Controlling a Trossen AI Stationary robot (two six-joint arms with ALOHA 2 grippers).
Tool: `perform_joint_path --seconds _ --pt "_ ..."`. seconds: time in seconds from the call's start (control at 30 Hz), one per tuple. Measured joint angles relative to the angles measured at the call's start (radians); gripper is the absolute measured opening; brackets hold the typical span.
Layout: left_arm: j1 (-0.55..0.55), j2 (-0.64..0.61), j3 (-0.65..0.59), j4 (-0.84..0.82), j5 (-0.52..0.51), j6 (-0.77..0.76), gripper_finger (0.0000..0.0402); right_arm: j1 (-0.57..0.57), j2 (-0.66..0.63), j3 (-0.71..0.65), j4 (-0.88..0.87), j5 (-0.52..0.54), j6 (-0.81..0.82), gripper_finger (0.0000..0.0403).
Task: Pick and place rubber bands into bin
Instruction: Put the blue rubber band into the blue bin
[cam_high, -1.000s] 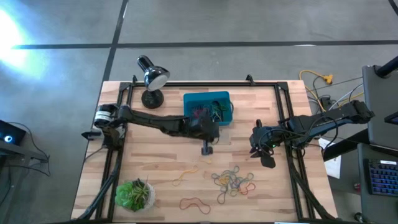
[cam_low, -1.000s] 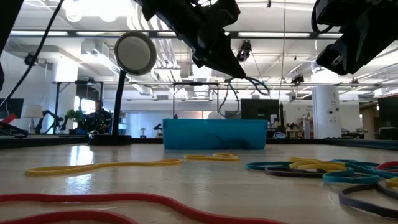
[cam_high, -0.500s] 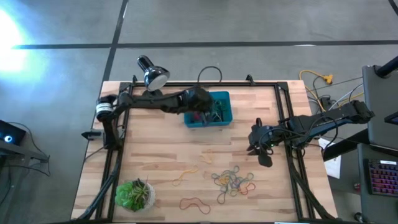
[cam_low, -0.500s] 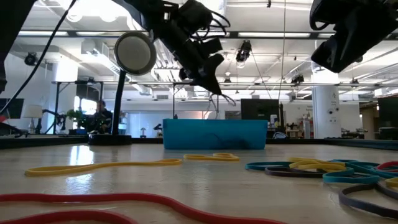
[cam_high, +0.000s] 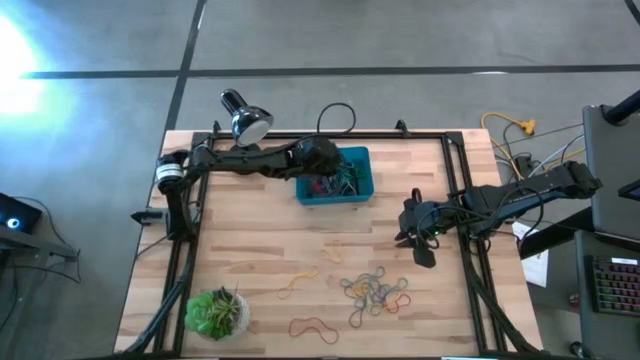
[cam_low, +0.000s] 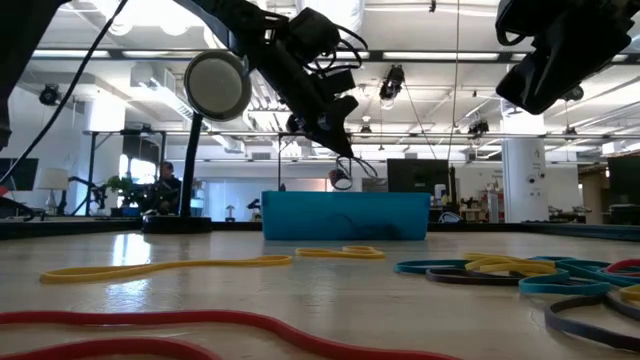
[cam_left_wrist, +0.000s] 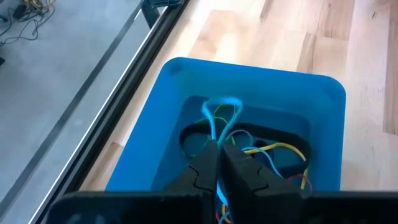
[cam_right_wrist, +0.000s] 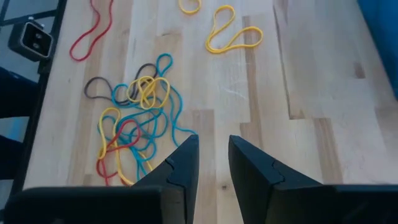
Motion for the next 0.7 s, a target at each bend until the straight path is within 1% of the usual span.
perform_joint_path --seconds 0.13,0.2,0.5,0.6,0.63,0.7 --pt "0.001 0.001 0.000 0.000 0.023 0.002 0.0001 0.000 0.000 0.000 0.001 0.013 0.000 0.0080" --pt "0.001 0.001 0.000 0.000 0.032 0.003 0.0011 0.000 0.000 0.000 0.003 0.013 0.000 0.0079" --pt "0.000 0.013 -0.001 -0.006 0.033 -0.007 0.0109 0.000 0.000 0.000 0.003 0.013 0.001 0.0070" --pt "-0.002 0.012 -0.001 -0.007 0.035 -0.008 0.0127 0.000 0.000 0.000 0.003 0.012 0.010 0.0072" --pt "-0.004 0.011 -0.001 -0.007 0.049 -0.009 0.0131 0.000 0.000 0.000 0.003 0.012 0.011 0.0073" --pt "-0.009 0.001 -0.001 -0.012 0.109 -0.008 0.0134 0.000 0.000 0.000 0.004 0.013 0.011 0.0075"
